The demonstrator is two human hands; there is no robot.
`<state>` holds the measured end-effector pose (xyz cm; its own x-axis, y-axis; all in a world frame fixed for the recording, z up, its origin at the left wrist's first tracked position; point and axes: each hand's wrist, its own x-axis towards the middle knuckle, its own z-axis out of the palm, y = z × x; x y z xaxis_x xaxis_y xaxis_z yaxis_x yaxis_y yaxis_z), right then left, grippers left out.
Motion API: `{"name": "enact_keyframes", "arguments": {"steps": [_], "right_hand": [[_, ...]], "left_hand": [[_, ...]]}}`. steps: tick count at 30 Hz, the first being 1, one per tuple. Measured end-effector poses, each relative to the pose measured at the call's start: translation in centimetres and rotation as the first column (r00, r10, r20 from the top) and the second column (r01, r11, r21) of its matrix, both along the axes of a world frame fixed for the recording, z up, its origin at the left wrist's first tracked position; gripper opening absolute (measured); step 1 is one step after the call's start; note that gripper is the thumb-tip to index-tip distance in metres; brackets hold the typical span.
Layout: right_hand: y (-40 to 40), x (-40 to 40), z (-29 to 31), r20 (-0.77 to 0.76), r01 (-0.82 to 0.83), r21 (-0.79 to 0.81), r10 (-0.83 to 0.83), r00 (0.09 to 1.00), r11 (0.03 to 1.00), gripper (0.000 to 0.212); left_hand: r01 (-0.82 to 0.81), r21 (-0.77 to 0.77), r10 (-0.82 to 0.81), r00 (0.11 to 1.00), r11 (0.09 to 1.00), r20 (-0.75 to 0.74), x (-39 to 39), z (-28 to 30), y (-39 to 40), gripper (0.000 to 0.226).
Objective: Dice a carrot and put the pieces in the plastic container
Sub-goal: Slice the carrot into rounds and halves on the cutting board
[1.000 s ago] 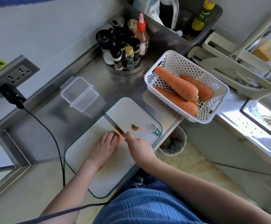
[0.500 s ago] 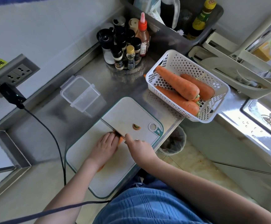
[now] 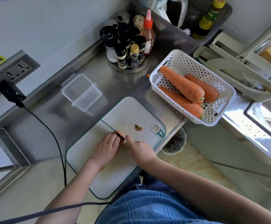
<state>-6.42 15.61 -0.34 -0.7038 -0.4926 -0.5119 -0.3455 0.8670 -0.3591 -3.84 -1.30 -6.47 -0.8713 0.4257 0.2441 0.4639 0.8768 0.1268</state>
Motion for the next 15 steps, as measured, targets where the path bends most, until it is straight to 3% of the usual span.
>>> {"name": "enact_keyframes", "arguments": {"steps": [8, 12, 15], "right_hand": [[-0.6, -0.4, 0.7, 0.011, -0.014, 0.043, 0.013, 1.0, 0.999, 0.043], [0.6, -0.6, 0.5, 0.009, 0.082, -0.022, -0.082, 0.997, 0.996, 0.03], [1.7, -0.4, 0.8, -0.005, 0.127, -0.029, -0.127, 0.992, 0.991, 0.039]], "left_hand": [[-0.002, 0.051, 0.002, 1.0, 0.999, 0.006, 0.4, -0.5, 0.0, 0.025], [-0.027, 0.049, 0.027, 1.0, 0.998, 0.009, 0.6, -0.3, 0.0, 0.028], [-0.036, 0.034, 0.035, 0.999, 0.999, 0.02, 0.9, -0.7, -0.2, 0.027]]}}
